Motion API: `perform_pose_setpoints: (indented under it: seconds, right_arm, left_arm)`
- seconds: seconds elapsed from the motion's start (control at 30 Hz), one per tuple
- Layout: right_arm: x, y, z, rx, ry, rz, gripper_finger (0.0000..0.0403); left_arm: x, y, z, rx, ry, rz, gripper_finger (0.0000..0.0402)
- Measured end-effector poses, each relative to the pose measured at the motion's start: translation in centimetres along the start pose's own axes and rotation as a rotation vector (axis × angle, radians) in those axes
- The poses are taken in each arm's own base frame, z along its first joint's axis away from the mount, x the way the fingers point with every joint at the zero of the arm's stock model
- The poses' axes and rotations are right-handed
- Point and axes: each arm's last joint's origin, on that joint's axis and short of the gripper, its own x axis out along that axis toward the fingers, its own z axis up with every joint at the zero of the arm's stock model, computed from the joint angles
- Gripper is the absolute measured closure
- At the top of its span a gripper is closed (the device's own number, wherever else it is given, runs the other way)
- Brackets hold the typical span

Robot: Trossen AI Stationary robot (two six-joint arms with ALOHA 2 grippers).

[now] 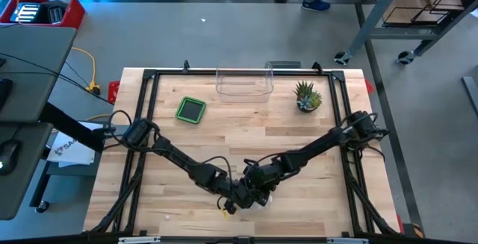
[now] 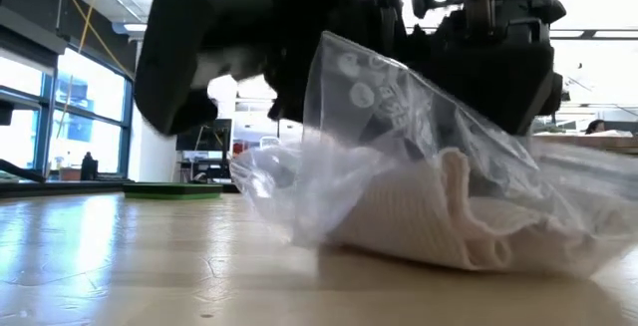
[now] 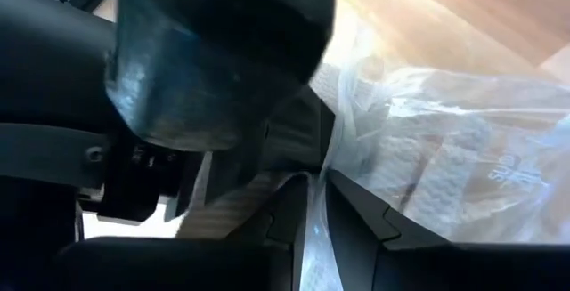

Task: Roll bandage
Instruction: Put the rolled bandage into the transparent zip bag

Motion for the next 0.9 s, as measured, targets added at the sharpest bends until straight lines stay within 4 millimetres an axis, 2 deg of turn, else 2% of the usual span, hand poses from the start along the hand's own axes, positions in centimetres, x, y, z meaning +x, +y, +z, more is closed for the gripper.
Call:
perform_pose_setpoints:
  seconds: [0.1, 0.2, 0.6, 0.9]
  right_arm:
    - [0.0, 0.0, 0.0, 0.003, 0.014, -0.012, 0.0234]
    - [-0.2, 0.3, 0.0, 0.010, 0.053, -0.006, 0.0218]
    - [-1.3, 0.4, 0.0, 0.020, 0.098, 0.006, 0.0214]
    - [-1.7, 0.4, 0.0, 0.045, 0.104, -0.014, 0.0213]
  left_arm:
    - [0.5, -0.4, -0.4, 0.009, 0.021, 0.001, 0.0359]
    - [0.8, -1.1, -0.4, 0.020, 0.029, -0.001, 0.0359]
    - [1.7, -1.9, -0.4, 0.013, 0.005, 0.032, 0.0395]
    - [1.6, -2.1, -0.4, 0.014, 0.011, 0.025, 0.0400]
